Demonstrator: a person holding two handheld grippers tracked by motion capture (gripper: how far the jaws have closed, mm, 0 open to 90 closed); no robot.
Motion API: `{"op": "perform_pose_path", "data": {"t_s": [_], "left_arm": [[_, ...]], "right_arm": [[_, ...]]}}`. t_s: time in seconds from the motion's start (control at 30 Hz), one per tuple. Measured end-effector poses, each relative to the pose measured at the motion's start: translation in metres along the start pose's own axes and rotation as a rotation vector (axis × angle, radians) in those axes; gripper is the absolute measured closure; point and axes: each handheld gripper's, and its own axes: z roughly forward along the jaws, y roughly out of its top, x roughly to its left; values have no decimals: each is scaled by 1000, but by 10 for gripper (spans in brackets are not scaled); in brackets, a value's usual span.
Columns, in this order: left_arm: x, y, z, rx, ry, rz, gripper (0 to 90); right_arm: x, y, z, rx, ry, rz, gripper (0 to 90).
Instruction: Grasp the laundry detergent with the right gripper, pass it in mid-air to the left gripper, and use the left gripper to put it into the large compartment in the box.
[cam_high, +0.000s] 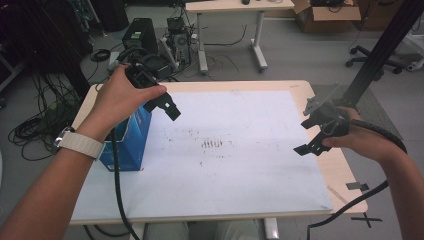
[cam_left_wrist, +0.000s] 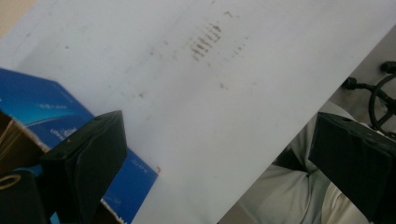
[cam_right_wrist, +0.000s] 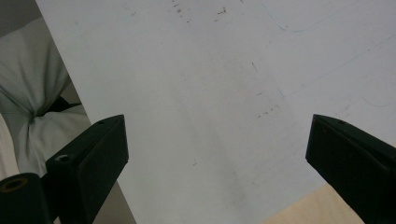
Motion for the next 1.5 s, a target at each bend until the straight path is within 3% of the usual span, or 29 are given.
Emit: {"op": "perform_pose_path", "data": {"t_s": [0.4, 0.63, 0.87, 1.17, 1.5], "left_arm": [[-6, 11, 18, 23, -43, 93, 49], [-13, 19, 32, 29, -63, 168, 50], [-15, 24, 42, 48, -80, 209, 50], [-14, 25, 51, 61, -96, 230, 50], [-19, 23, 61, 82, -122, 297, 50]], "right_arm": [[-4, 0, 2, 0, 8, 9, 56], [-4, 2, 4, -3, 10, 6, 55], [-6, 0, 2, -2, 6, 14, 55], [-8, 0, 4, 3, 6, 19, 55], [-10, 2, 8, 10, 12, 13, 55]]}}
